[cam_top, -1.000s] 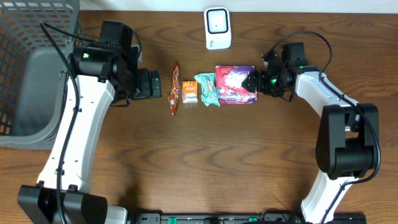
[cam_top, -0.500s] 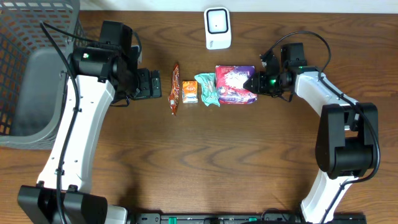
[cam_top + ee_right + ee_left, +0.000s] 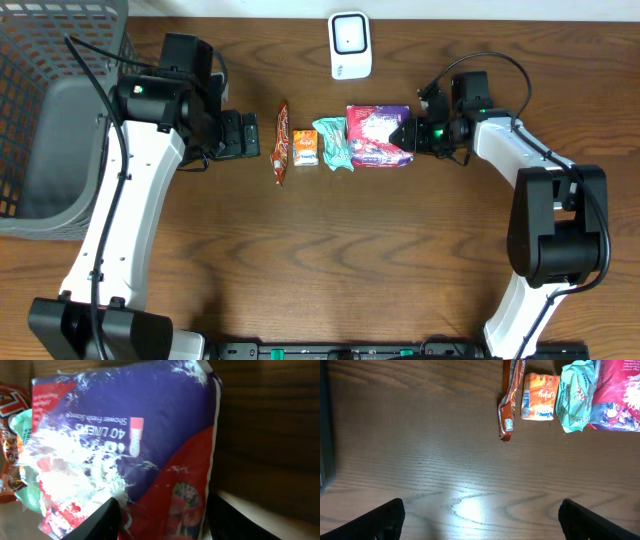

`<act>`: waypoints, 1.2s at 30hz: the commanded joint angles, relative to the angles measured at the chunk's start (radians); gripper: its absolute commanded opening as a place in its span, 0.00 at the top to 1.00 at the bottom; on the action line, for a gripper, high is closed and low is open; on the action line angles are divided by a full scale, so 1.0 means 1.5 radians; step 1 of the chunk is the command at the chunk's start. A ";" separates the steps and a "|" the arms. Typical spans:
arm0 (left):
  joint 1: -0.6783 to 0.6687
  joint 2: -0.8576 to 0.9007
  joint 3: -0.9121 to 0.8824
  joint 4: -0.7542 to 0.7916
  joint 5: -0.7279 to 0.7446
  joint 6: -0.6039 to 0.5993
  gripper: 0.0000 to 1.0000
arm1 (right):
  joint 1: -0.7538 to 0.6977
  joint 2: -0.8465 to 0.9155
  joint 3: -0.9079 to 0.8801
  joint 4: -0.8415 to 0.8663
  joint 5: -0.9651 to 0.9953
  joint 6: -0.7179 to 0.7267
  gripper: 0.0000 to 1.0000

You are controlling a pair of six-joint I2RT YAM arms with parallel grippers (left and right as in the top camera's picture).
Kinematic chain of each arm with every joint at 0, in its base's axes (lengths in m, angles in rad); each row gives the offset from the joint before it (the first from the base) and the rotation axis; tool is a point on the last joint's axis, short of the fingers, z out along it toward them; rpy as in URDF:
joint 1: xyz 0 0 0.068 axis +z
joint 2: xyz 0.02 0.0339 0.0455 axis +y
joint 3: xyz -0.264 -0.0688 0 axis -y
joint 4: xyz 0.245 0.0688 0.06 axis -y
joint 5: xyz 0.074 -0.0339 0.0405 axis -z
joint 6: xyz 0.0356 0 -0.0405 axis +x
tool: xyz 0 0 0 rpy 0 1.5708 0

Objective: Scan the item barcode
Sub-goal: 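Grasp the purple-and-red box with the right gripper, then lift the box and set it down further right on the table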

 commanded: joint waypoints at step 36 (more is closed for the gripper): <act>0.000 0.001 -0.003 -0.002 -0.007 -0.003 0.02 | 0.087 -0.345 -0.023 -0.216 0.836 0.033 0.99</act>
